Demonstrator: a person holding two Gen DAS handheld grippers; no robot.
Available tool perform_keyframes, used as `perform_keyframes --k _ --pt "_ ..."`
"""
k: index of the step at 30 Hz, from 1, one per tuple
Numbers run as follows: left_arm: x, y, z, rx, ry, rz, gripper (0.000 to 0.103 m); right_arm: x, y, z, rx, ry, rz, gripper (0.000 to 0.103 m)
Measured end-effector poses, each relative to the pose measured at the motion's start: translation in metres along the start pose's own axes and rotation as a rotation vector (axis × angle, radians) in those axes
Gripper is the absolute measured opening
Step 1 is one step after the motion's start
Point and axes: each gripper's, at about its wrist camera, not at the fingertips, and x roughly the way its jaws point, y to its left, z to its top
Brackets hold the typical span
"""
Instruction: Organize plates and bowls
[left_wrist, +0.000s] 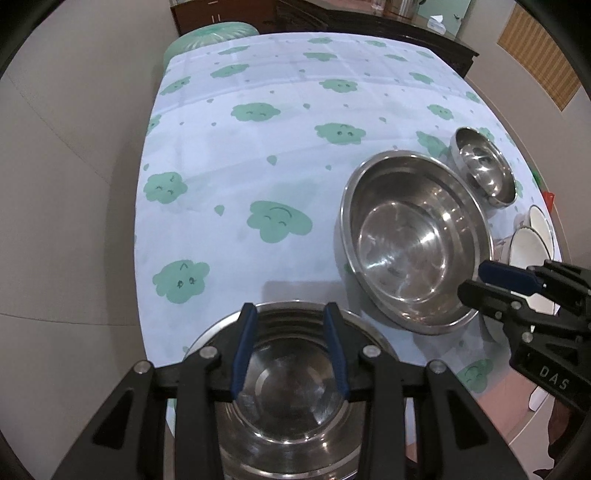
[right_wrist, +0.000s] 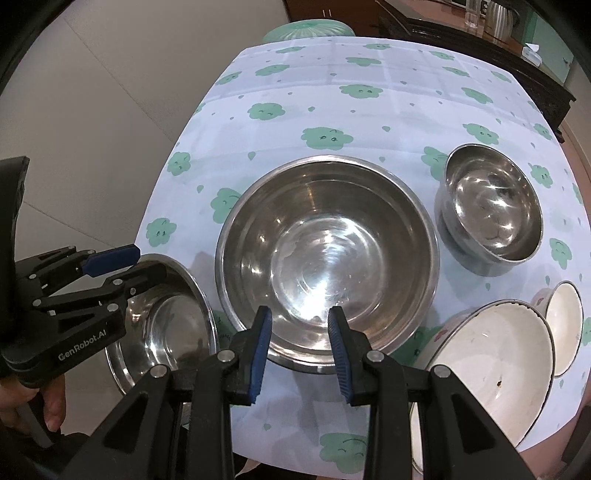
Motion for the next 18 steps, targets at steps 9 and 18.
perform_keyframes --k 9,18 --pt "0.003 -0.004 0.009 0.017 -0.002 -0.011 0.038 0.002 -0.002 0.004 0.003 0.0 -0.009 0.034" --pt "0.009 -0.01 0.019 0.042 0.005 -0.023 0.038 0.004 -0.011 0.01 0.016 0.002 -0.024 0.034"
